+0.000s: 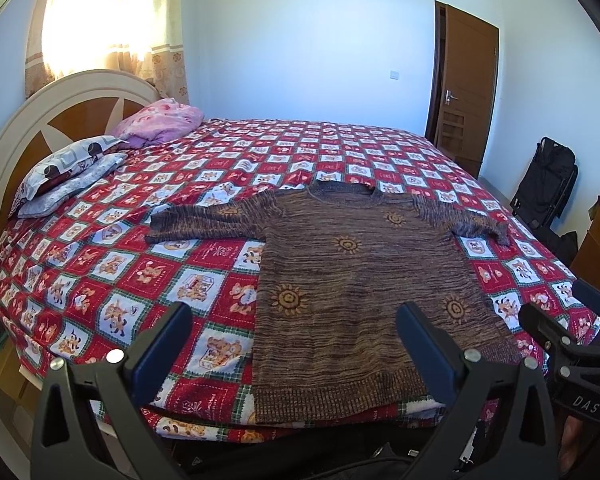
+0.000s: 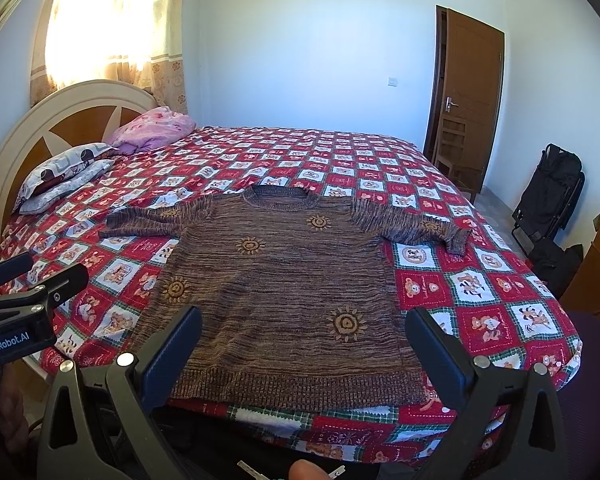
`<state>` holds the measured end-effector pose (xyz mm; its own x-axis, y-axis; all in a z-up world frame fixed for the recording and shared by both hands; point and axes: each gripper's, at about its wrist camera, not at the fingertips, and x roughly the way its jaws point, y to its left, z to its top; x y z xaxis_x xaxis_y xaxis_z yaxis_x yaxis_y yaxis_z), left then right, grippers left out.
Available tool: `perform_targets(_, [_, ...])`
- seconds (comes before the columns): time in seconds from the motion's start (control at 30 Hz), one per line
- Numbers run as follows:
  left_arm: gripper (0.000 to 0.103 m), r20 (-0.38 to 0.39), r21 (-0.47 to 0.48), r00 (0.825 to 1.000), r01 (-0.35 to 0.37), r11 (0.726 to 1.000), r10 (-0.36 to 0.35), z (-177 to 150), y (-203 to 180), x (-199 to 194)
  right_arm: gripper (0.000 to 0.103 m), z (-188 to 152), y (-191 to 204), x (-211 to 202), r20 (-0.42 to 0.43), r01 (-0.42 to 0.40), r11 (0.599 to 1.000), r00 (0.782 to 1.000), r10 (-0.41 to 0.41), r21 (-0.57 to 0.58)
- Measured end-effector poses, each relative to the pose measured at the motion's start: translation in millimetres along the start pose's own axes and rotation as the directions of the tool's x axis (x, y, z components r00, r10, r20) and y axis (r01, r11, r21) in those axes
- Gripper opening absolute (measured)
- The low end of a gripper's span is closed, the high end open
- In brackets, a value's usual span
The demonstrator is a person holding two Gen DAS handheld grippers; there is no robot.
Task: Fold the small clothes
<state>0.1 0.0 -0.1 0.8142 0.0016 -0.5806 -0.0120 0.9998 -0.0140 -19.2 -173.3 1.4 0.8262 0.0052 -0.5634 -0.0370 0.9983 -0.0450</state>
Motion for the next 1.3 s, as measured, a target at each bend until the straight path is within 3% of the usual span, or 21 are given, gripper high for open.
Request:
perform_targets(0.37, [0.103, -0.022, 0.008, 1.000, 0.011, 1.000, -0.011, -7.3, 5.4, 10.0, 0.102, -1.5, -0.3, 6.1, -0.007, -0.005, 1.000, 1.000, 0.005, -0.001])
perform_targets(0.73, [0.103, -0.132, -0.005, 0.989, 0.060, 0.998, -0.060, -8.3, 3.3, 43.9, 0.102, -4.4, -12.8, 41.6, -0.039, 0.010, 1.000, 0.999, -0.009, 0.004])
perform_targets(1.07, [0.103, -0.169, 0.070, 0.986, 0.019, 0.997, -0.007, 10.0, 7.9, 93.8, 0.102, -3.1, -41.0, 98.7, -0.089, 0.054, 0.998, 0.995, -0.050, 0.038])
perform_targets(1.3, [0.103, -0.145, 0.140, 0.987, -0.044, 0.989, 0.065, 25.2, 11.2, 139.0, 0.102, 5.5, -75.2, 149.4, -0.143, 0.077, 0.993, 0.988, -0.063, 0.091])
